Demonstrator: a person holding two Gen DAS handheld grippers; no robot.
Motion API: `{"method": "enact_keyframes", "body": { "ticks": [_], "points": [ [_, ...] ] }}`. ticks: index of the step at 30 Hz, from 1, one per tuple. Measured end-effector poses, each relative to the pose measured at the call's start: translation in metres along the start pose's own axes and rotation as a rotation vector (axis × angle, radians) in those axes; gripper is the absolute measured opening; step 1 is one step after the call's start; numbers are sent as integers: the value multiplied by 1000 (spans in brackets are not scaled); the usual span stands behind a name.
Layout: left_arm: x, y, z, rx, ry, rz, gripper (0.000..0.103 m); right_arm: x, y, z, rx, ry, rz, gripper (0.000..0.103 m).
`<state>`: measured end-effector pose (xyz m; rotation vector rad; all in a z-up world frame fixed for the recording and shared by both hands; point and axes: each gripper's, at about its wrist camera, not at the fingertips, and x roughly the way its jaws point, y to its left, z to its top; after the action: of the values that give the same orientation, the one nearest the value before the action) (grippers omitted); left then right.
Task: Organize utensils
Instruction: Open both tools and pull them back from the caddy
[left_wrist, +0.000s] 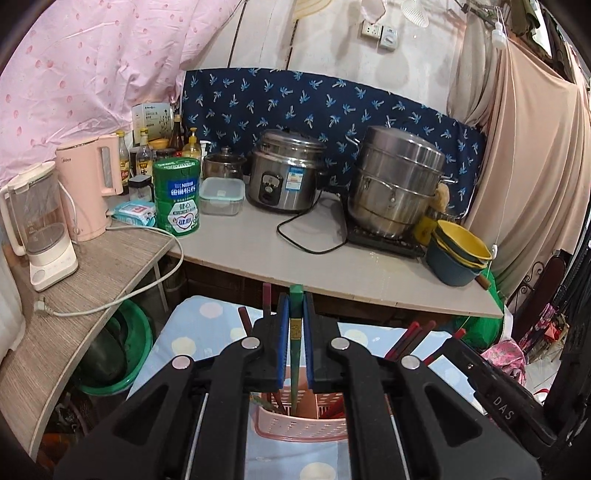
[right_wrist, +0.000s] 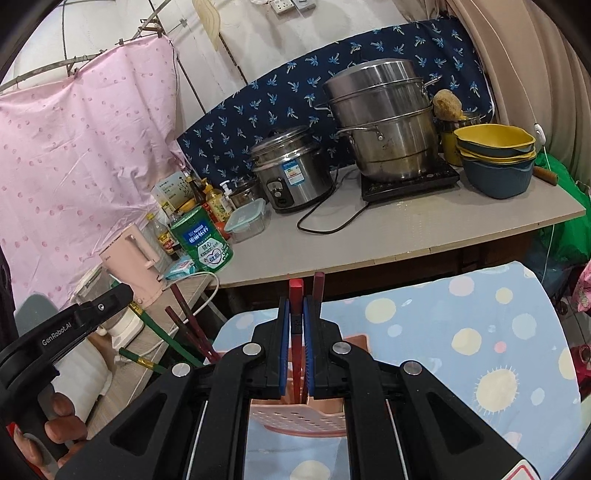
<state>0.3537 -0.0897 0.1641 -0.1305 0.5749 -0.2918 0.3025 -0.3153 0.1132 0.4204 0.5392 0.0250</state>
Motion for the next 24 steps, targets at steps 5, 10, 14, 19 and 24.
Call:
{"method": "enact_keyframes", "body": {
  "ticks": [5,10,14,19,24],
  "points": [
    [5,-2,-8,1,19,-3,7,5,3,-5,-17,18,-7,7],
    [5,-2,-13,2,30,-6,7,5,4,-7,-33,26,-14,10],
    [1,-1,-16,0,31,-4,26,-3,7,-10,-57,18,-24,18],
    [-7,-4,-21,25,16,24,41,-13,8,-14,-65,10,-21,27],
    [-12,-7,-29,49,31,37,46,-22,7,-22,-62,24,-15,32]
  ]
}}
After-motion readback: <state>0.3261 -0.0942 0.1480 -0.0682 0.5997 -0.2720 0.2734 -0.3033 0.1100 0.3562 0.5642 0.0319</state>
